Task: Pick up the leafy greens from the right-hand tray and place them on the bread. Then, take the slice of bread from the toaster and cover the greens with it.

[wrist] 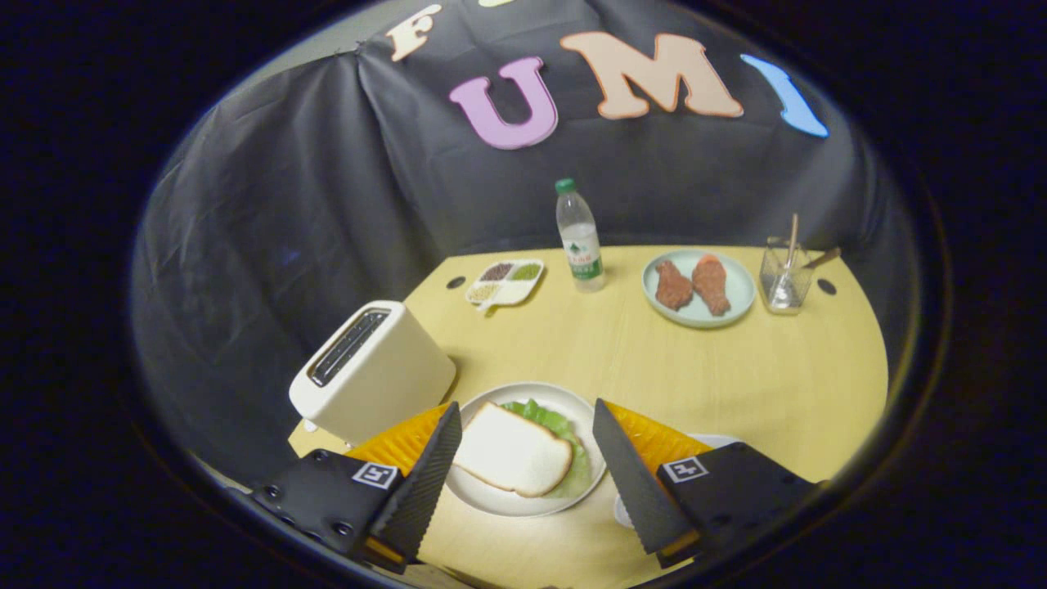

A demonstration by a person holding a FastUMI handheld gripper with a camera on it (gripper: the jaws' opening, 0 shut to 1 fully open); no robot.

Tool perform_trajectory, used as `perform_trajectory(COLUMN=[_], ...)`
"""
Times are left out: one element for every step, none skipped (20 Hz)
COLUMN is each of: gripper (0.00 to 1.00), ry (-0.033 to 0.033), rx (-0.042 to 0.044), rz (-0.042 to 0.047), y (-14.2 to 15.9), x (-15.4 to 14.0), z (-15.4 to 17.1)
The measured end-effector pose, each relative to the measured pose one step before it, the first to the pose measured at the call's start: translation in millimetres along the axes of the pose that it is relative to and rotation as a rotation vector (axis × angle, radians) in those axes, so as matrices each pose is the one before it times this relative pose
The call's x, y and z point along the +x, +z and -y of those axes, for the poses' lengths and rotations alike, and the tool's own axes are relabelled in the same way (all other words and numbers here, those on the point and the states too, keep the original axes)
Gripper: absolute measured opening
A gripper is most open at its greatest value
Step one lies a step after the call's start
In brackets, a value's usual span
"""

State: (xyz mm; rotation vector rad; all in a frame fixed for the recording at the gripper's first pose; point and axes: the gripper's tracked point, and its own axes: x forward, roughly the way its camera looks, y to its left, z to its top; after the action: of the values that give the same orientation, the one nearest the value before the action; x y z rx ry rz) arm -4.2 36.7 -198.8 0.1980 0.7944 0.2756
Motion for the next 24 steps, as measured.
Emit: perform_trajectory(gripper=[1.0,1.0,1.0,1.0,1.0,1.0,1.0,1.0,1.0,1.0,1.0,1.0,1.0,1.0,1.0,1.0,1.0,1.0,1.0,1.0,1.0,1.0,1.0,1.0], ry=[-0.01536,-0.01715,-0.01592,-0.02091,-0.02057,-0.03537,-0.03488,-0.02165,-0.02137,-0.01396,-0.02135,-0.02196,-0.02423,-0.01844,-0.0122,-0.01238,-0.01242,-0.01568,-0.01147,-0.01035,-0.00918,-0.00671,-0.01027,-0.00598], rx=[-0.02598,-0.02282,-0.02006,-0.01603,-0.01417,-0.0129,-0.01043,-0.00583,-0.00332,-0.00477,-0.0103,-0.01601,-0.01714,-0.01373,-0.00513,0.00019,0.00146,0.00461,0.01018,0.01544,0.01407,0.00427,-0.00237,-0.01225], rz=[0.05359,0.04777,0.03956,0.03796,0.03852,0.04578,0.04493,0.04346,0.03877,0.03638,0.03211,0.0272,0.04193,0.04762,0.03461,0.02391,0.00634,-0.00108,-0.00102,0.00304,0.00116,0.0008,0.00287,0.00217], y=[11.55,11.64,11.08,9.73,10.53,12.87,12.7,12.6,10.4,10.17,8.22,9.52,11.08,15.87,11.77,7.65,1.03,-0.08,-2.45,-0.46,-0.08,-0.81,-0.52,0.43], x=[-10.16,-8.79,-9.45,-8.18,-6.41,-6.63,-6.96,-6.72,-7.88,-5.42,-5.57,-3.77,-6.43,-2.95,-5.0,-3.8,-3.23,-1.04,0.36,-0.48,0.17,0.17,0.01,1.71], z=[0.49,1.08,0.94,2.49,3.23,7.31,9.03,4.73,3.37,2.9,4.34,5.81,6.51,5.39,2.87,2.69,3.03,3.87,3.62,2.53,3.65,3.94,5.69,4.73])
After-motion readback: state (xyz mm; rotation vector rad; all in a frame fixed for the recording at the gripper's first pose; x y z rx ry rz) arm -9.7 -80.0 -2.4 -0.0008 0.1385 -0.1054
